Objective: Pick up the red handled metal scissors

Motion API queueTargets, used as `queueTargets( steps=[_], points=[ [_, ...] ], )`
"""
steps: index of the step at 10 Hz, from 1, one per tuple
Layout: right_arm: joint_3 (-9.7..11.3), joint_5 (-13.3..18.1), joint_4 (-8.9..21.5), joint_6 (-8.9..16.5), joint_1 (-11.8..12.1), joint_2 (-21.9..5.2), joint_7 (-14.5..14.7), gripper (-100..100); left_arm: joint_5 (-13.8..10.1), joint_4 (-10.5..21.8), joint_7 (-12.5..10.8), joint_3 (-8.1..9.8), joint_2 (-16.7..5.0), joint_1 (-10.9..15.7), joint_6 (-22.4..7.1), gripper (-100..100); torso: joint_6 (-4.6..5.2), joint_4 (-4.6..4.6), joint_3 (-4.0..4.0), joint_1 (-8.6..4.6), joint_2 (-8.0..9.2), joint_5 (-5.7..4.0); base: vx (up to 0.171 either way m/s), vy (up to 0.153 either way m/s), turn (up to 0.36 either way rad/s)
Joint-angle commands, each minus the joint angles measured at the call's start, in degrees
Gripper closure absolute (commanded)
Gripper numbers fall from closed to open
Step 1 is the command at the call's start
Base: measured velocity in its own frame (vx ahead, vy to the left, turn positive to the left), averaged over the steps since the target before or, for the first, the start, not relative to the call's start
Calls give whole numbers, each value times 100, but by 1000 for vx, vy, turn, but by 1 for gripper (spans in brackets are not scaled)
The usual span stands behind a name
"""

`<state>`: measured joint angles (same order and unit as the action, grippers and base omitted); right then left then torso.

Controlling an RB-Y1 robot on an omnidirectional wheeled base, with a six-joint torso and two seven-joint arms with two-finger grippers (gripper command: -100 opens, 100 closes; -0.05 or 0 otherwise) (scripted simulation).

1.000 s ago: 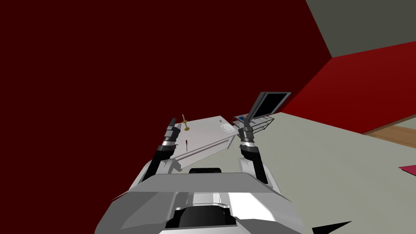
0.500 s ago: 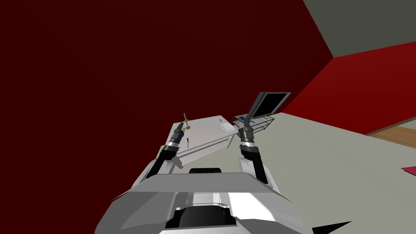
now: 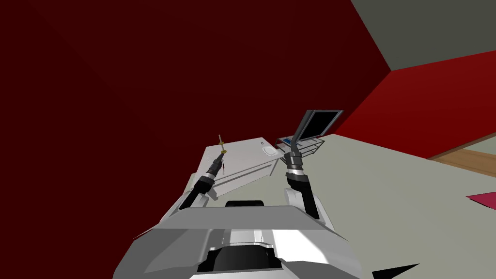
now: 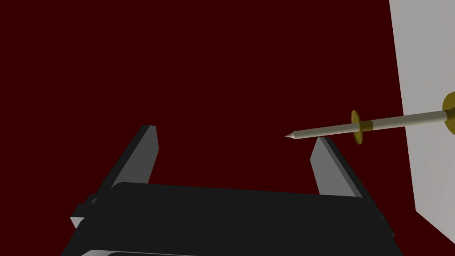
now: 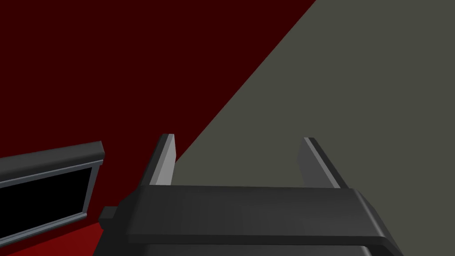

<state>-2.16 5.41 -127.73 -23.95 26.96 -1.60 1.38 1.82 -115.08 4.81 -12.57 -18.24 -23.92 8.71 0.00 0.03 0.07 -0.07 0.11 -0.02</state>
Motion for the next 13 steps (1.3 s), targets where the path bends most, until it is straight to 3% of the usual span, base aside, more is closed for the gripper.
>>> queueTargets(
  steps=[1, 2, 4, 7, 9, 10, 12, 13],
  points=[
    [0, 0, 0, 0, 0, 0, 0, 0, -63, 286, 143, -164, -220, 13, -232, -100, 0, 0, 0, 0, 0, 0, -28, -24, -59],
    [0, 0, 0, 0, 0, 0, 0, 0, -63, 293, 143, -164, -220, 13, -232, -100, 1, 0, 0, -2, 0, 0, -18, -18, -28],
    [0, 0, 0, 0, 0, 0, 0, 0, -181, 640, 274, -330, -559, 53, -506, -100, 1, -1, -4, 0, -7, 0, -7, -29, -80],
    [0, 0, 0, 0, 0, 0, 0, 0, -245, 888, 336, -411, -737, 70, -644, -100, 1, -2, -6, -4, -11, -1, 0, -27, -44],
    [0, 0, 0, 0, 0, 0, 0, 0, -382, 1285, 448, -565, -1079, 100, -918, -100, 0, -2, -7, -3, -13, -1, 8, -42, -103],
    [0, 0, 0, 0, 0, 0, 0, 0, -382, 1304, 448, -565, -1104, 100, -918, -100, 1, -3, -8, -10, -15, -2, 17, -40, -64],
    [0, 0, 0, 0, 0, 0, 0, 0, -530, 1675, 543, -705, -1481, 123, -1184, -100, 1, -3, -10, -7, -19, -2, 19, -47, -142],
    [0, 0, 0, 0, 0, 0, 0, 0, -530, 1724, 543, -705, -1481, 123, -1184, -100, 2, -4, -12, -10, -20, -2, 18, -41, -51]
  ],
)
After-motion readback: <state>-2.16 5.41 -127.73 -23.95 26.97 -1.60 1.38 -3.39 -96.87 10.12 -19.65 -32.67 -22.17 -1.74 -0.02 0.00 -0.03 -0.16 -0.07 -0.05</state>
